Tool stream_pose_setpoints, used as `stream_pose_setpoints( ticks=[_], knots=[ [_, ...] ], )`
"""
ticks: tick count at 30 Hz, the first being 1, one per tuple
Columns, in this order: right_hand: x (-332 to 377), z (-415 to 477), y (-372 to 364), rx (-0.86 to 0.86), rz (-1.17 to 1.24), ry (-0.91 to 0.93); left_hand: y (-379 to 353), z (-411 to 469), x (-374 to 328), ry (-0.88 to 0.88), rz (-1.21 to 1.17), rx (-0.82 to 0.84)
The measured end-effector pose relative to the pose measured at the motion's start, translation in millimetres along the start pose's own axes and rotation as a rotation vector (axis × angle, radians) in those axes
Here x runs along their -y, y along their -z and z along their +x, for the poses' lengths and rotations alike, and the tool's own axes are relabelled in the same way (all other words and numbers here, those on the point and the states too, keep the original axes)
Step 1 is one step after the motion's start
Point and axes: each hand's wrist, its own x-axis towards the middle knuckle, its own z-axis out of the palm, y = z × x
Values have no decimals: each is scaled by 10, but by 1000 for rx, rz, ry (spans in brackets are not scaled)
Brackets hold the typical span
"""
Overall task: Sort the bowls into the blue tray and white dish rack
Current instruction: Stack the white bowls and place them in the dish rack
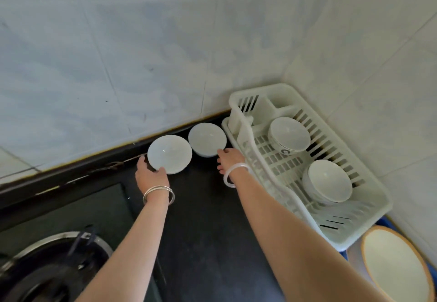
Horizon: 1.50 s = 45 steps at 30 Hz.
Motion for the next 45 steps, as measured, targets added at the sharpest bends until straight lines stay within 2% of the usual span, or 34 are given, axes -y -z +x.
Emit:
stream_pose_setpoints(
  ticks=[9, 15, 24, 35, 41, 45],
  knots=[
    [120, 127, 7, -33, 378, -143, 28, 194, 141, 97, -320, 106],
    [206, -58, 140, -77, 428, 4, 78, 217, 155, 109, -395, 174],
    [509, -325, -88, 76, 233, 115, 145, 222, 96, 175, -467, 232],
    [489, -370, -358, 30, -141, 171, 223, 304, 54, 284, -499, 267],
    [470, -340, -349, 55, -251, 175, 212, 360, 9, 285, -455, 272],
    [491, -310, -330, 134, -213, 157, 215, 399, -44, 296, -443, 305]
  ],
)
